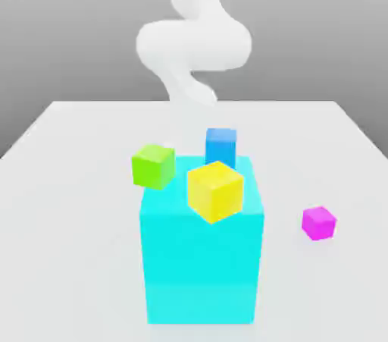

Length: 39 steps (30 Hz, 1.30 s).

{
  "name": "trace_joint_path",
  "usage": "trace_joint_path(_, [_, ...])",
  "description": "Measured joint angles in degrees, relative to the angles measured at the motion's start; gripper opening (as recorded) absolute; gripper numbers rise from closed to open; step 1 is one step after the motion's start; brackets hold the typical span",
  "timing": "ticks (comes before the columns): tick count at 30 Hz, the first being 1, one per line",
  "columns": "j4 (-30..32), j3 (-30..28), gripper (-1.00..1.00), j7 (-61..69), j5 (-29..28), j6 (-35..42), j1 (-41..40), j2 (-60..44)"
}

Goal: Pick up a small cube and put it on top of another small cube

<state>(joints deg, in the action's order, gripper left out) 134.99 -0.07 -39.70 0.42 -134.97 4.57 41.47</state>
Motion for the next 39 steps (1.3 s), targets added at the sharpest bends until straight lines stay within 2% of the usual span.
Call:
trace_joint_path(11, [14.77, 1.79, 0.0, 28.91, 2.38, -14.82, 19.87, -20.59])
trace_joint_path(17, [22.64, 4.78, 0.0, 43.74, 2.93, -22.71, 28.73, -31.5])
trace_joint_path(21, [27.91, 7.99, 0.0, 52.12, 1.15, -28.02, 33.94, -38.79])
trace_joint_path(25, [28.75, 7.03, 0.0, 51.83, -4.18, -34.19, 35.3, -46.78])
trace_joint_path(29, [27.32, 2.28, 0.0, 49.66, -7.31, -40.91, 39.31, -55.06])
trace_joint_path(30, [27.01, 1.48, -1.0, 49.47, -7.52, -42.28, 40.08, -56.73])
trace_joint_path(36, [26.85, 1.09, -1.0, 49.22, -7.8, -42.85, 40.43, -57.57])
trace_joint_path(39, [27.55, 2.62, -1.0, 50.02, -6.87, -39.89, 39.09, -53.91])
